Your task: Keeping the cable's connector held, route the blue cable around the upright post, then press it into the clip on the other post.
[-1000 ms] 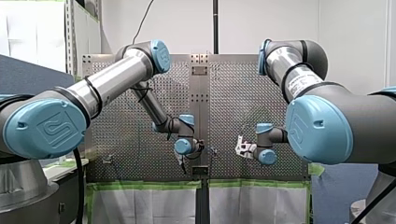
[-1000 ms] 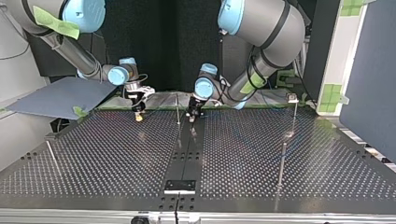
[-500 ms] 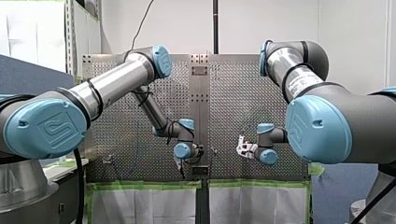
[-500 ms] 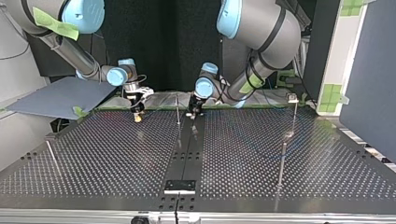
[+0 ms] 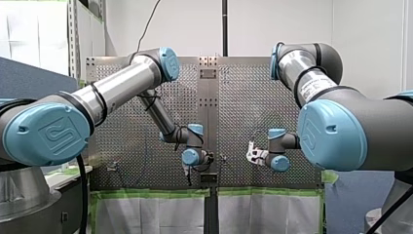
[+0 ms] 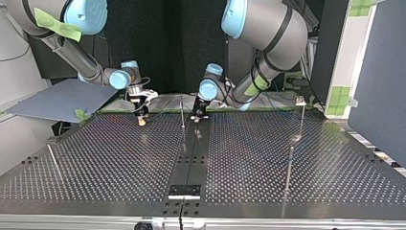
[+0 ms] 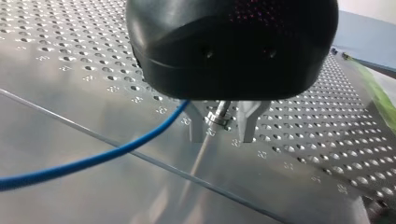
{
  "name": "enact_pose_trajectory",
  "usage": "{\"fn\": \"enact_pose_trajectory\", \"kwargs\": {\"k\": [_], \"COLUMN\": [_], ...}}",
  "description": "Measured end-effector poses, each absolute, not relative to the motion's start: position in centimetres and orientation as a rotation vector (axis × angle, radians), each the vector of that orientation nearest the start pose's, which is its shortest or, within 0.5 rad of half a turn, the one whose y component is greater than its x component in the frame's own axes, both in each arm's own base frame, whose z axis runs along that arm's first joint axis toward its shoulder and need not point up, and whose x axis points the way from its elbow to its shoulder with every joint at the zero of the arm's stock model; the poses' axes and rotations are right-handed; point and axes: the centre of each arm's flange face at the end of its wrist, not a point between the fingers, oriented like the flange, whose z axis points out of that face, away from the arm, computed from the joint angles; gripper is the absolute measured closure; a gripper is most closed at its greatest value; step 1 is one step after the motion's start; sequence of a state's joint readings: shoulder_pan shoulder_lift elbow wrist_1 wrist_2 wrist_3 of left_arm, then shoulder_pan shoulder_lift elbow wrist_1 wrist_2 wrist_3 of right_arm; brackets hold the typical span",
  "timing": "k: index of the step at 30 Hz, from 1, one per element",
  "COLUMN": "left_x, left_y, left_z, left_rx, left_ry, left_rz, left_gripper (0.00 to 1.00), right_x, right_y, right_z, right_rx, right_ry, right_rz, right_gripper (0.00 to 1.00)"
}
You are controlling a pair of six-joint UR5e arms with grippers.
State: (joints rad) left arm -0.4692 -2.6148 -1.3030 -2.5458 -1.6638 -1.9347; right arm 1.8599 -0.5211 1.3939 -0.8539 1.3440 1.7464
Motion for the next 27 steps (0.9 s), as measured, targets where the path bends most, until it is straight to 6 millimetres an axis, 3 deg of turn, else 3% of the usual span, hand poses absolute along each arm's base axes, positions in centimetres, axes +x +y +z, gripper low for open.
{"fn": "enact_pose_trajectory", "kwargs": {"k": [4,5,6,7,17,23,27], "left_x": [58.9,58.9,58.8,58.8,58.2,58.1,57.5], "left_y": [-43.8,-43.8,-43.8,-43.8,-43.5,-43.4,-43.7], "left_z": [-1.6,-1.6,-1.7,-1.7,-1.8,0.6,1.1], "left_rx": [0.041,0.049,0.058,0.07,0.106,0.132,0.18], "left_ry": [1.797,1.8,1.802,1.804,1.847,1.866,1.892], "left_rz": [-0.478,-0.47,-0.465,-0.463,-0.388,-0.354,-0.343], "left_gripper": [0.4,0.17,0.17,0.0,0.0,0.0,0.0], "right_x": [35.3,35.3,35.3,35.3,35.2,35.2,35.2], "right_y": [-64.1,-64.1,-64.2,-64.2,-64.1,-64.1,-64.1], "right_z": [-2.9,-2.9,-2.9,-2.9,-3.0,-3.0,-3.0], "right_rx": [1.55,1.55,1.55,1.55,1.557,1.557,1.557], "right_ry": [-1.1,-1.1,-1.1,-1.101,-1.107,-1.109,-1.109], "right_rz": [1.684,1.685,1.685,1.685,1.679,1.68,1.68], "right_gripper": [1.0,1.0,1.0,1.0,1.0,1.0,1.0]}}
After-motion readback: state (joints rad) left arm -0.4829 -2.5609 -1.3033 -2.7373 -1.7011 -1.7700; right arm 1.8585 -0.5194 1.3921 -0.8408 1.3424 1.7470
